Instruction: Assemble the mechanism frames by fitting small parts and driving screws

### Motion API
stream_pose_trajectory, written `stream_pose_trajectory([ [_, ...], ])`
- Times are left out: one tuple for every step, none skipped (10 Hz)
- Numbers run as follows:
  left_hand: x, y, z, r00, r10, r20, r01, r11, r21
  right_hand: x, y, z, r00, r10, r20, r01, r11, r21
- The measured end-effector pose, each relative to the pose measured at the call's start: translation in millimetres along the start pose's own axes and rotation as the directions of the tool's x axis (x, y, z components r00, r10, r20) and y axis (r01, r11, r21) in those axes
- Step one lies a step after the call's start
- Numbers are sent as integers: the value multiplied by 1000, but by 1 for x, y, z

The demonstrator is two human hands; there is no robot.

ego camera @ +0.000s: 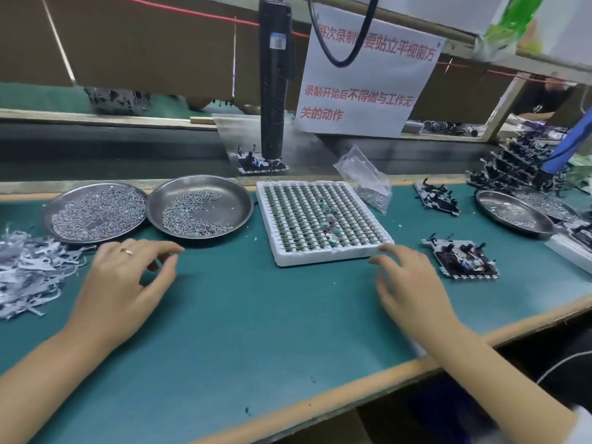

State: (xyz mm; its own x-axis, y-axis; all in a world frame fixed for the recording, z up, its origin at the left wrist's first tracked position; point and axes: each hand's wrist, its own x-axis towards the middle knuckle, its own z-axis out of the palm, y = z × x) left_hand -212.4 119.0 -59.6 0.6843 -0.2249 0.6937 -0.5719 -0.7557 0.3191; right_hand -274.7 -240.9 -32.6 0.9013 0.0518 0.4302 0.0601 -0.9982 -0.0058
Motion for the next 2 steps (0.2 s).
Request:
stream_pose_trajectory([
  [1, 1, -4, 1000, -12, 11, 12, 1000, -7, 9, -56, 7, 969, -209, -132, 236, 941, 243],
  [0, 3, 0, 1000, -4, -1, 4, 1000, -5, 27, -108, 23, 903, -362, -232, 426, 825, 371],
])
